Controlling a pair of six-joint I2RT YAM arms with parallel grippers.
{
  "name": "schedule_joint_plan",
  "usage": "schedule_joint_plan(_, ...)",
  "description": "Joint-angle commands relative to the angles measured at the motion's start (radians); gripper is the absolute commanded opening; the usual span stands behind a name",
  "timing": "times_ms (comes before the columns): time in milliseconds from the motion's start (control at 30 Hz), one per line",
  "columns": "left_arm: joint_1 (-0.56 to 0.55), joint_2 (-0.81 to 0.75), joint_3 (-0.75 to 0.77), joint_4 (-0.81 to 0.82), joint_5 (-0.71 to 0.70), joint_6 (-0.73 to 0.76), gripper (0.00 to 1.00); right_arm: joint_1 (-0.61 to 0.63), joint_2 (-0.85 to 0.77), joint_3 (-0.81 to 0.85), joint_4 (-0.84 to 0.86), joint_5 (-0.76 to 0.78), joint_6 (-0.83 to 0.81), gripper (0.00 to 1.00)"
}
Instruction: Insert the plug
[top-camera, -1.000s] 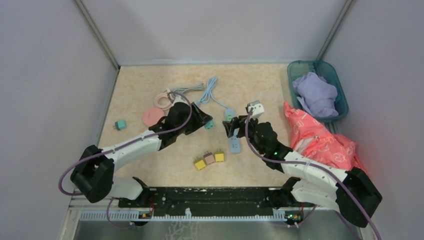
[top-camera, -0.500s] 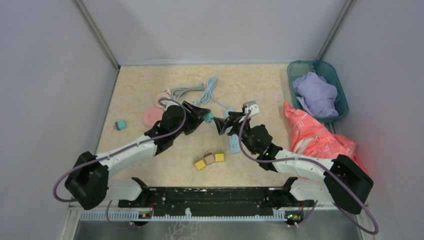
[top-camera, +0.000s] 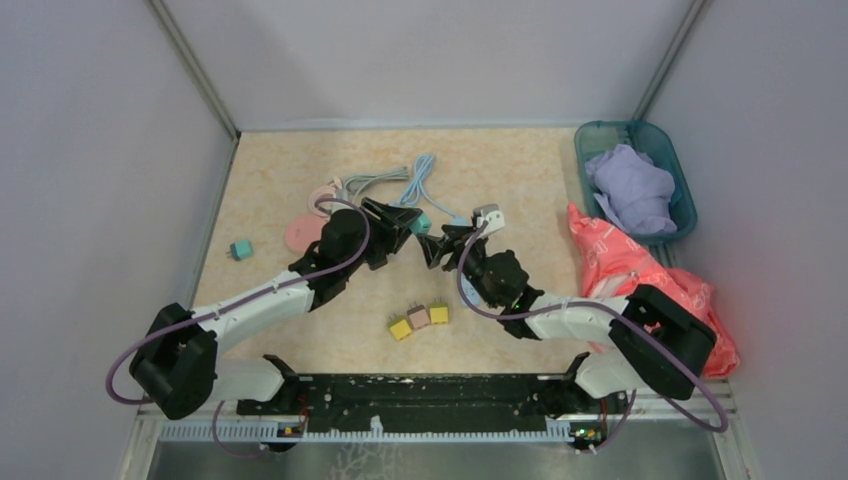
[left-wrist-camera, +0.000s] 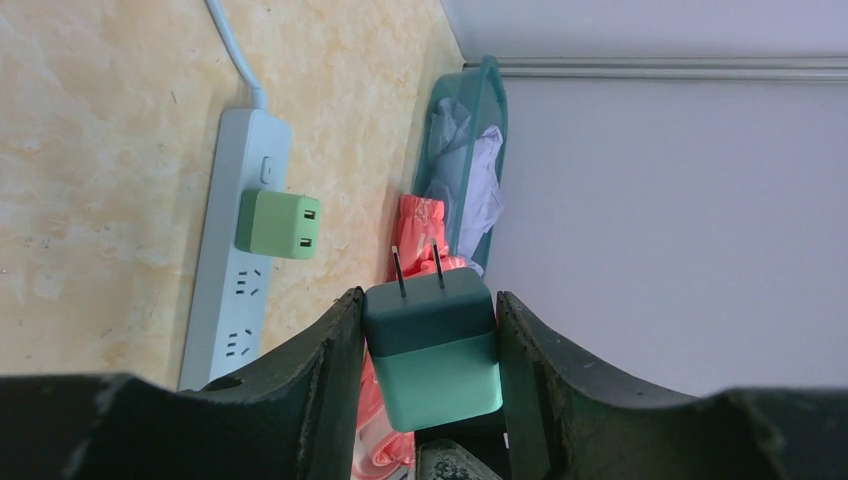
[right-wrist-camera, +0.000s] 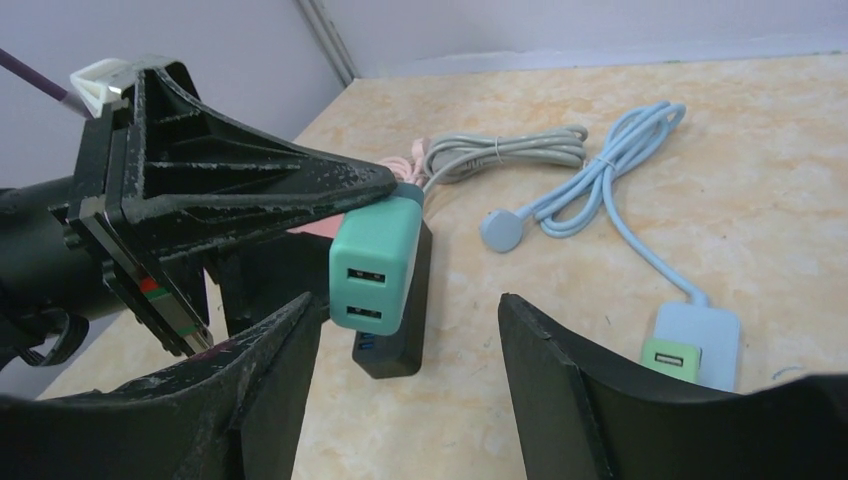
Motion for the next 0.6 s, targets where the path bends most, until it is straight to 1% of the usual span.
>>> schedule_joint_plan(0, 0.005, -0.007, -0.013, 0.054, 0.005, -0.043, 0.21, 0.016, 0.025, 0.072, 0.116, 0.001, 0.009, 0.65)
schedule_joint_plan(100, 0.005, -0.004, -0.014, 0.059, 0.007, -0.045, 0.21, 0.02, 0.035, 0.086, 0.115, -0.002, 0.005, 0.65)
schedule_joint_plan(300, -0.001, 0.004, -0.017, 0.08, 0.02, -0.056, 0.2, 0.021, 0.069, 0.119, 0.085, 0.06, 0.015, 0.63)
schedule_joint_plan(400, -0.006, 0.005, -0.019, 0.088, 0.021, -0.061, 0.2, 0.021, 0.083, 0.127, 0.082, 0.056, 0.019, 0.59)
schedule_joint_plan(467, -0.008, 0.006, -0.019, 0.093, 0.02, -0.062, 0.2, 0.022, 0.089, 0.131, 0.081, 0.053, 0.022, 0.52)
schedule_joint_plan(567, -0.012, 0.006, -0.02, 0.097, 0.017, -0.064, 0.2, 0.023, 0.094, 0.13, 0.084, 0.056, 0.024, 0.49)
